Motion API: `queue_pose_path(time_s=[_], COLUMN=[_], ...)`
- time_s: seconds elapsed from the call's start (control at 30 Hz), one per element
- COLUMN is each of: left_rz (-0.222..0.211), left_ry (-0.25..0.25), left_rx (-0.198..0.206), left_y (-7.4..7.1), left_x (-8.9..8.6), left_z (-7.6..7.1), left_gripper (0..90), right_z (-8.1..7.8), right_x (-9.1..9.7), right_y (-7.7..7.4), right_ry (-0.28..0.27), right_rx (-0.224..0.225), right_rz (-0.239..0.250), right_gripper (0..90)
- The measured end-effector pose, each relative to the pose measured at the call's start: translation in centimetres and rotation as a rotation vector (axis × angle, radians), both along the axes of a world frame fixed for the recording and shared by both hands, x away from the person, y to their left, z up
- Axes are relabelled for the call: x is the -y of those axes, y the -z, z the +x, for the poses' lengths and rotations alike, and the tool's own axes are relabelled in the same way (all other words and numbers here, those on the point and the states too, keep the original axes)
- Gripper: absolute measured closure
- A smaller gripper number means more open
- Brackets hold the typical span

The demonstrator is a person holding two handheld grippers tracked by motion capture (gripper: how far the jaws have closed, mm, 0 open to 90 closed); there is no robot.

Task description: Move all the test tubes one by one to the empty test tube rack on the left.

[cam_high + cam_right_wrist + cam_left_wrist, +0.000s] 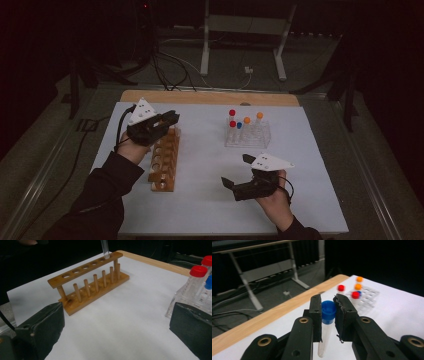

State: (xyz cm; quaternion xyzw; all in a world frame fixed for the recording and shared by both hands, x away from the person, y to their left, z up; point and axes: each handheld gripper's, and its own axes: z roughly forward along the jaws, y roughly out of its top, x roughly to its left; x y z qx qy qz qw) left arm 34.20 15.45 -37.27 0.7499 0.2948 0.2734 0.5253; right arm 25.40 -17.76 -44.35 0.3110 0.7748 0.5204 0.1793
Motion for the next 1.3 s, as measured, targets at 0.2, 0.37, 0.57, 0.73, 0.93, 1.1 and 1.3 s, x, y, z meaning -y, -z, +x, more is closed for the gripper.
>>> queue_pose_path(time_s=[0.2,0.37,0.57,0.73,0.93,1.1,1.3], left_rz=[-0.001,-0.015,-0.006,0.008,-0.045,-0.04,-0.016], left_ry=[-0.064,-0.091,-0.143,-0.174,-0.187,-0.193,-0.192], left_rx=[-0.009,-0.012,-0.016,-0.038,-0.082,-0.104,-0.131], left_y=[0.3,0.6,1.0,1.8,3.5,5.0,6.6], left_x=[-1.4,-2.4,-3.4,-3.8,-4.5,-4.4,-4.0], left_z=[1.2,2.1,3.6,4.9,5.5,5.8,6.2], left_gripper=[77.7,77.7,77.7,77.7,77.7,77.7,77.6], right_z=[-0.1,-0.1,-0.1,-0.2,-0.1,0.0,0.0], right_x=[0.0,0.1,0.1,0.1,0.4,0.5,0.5], right_y=[-0.2,-0.1,0.0,0.0,0.0,0.1,0.2], right_ry=[-0.014,-0.01,-0.009,-0.011,-0.005,-0.001,-0.002], right_rx=[-0.003,-0.002,0.002,0.004,0.0,-0.005,-0.006], right_rz=[0.019,0.024,0.014,0.014,0.021,0.023,0.022], right_gripper=[0.0,0.0,0.0,0.0,0.0,0.0,0.0])
